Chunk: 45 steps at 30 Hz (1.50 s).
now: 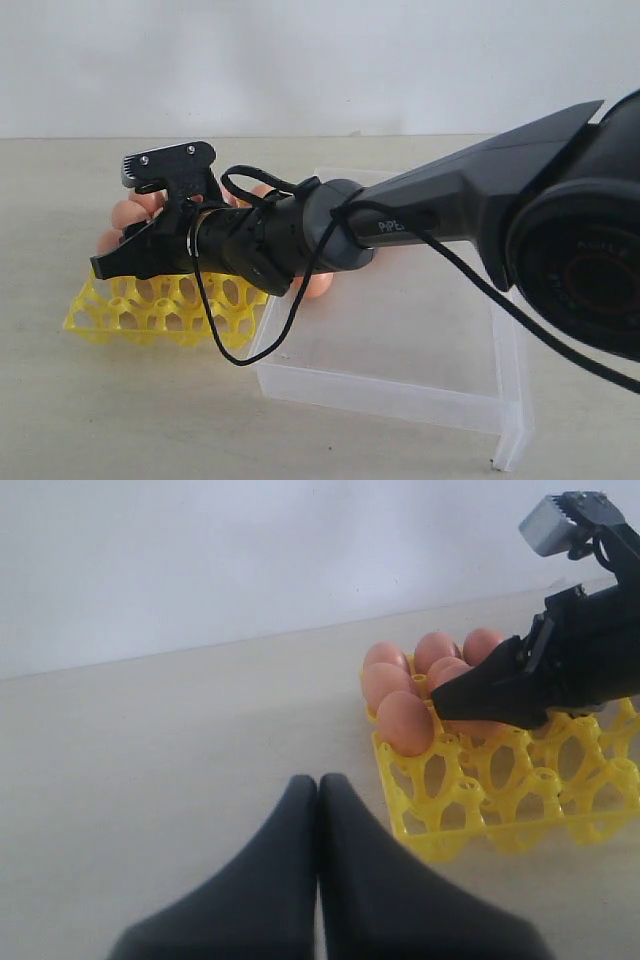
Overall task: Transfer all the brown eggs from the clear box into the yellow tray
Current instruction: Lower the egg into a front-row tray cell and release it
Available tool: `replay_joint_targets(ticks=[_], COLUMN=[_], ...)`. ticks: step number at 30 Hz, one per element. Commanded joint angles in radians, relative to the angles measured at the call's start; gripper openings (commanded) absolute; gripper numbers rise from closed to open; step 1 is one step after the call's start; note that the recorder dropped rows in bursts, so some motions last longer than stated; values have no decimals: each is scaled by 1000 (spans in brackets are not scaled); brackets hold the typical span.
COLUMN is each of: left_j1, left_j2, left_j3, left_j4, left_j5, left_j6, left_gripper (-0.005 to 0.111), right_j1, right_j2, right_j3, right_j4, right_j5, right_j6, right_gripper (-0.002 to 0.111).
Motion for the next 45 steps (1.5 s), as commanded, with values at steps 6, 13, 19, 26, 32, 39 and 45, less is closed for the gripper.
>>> replay_joint_targets(ticks=[6,13,19,26,32,39,45], left_j1=[-3,-3,-3,-3,-3,-3,-3], left_j2=[-2,-2,-2,-2,-2,-2,-2], left_j3=[3,3,3,3,3,3,3], left_j4=[-3,-3,-3,-3,-3,-3,-3], left_j5=[-4,-4,-6,-6,-6,-4,-4], left_j6=[-10,-10,-10,-10,-10,-10,-10], left_gripper=[-4,-4,-4,-4,-4,-4,-4], right_j1=[-1,-1,-1,-1,-1,-1,-1], right_j2=[5,5,5,5,5,5,5], right_j3=[-4,-4,-4,-4,-4,-4,-4], right_j4=[-11,-11,-11,-11,-11,-11,-11], right_j5=[-16,-34,-37,-37,-37,-37,-37], right_j6=[-21,-44,-89,-93,-157,-171,-171], right_gripper=[0,1,27,31,31,41,57])
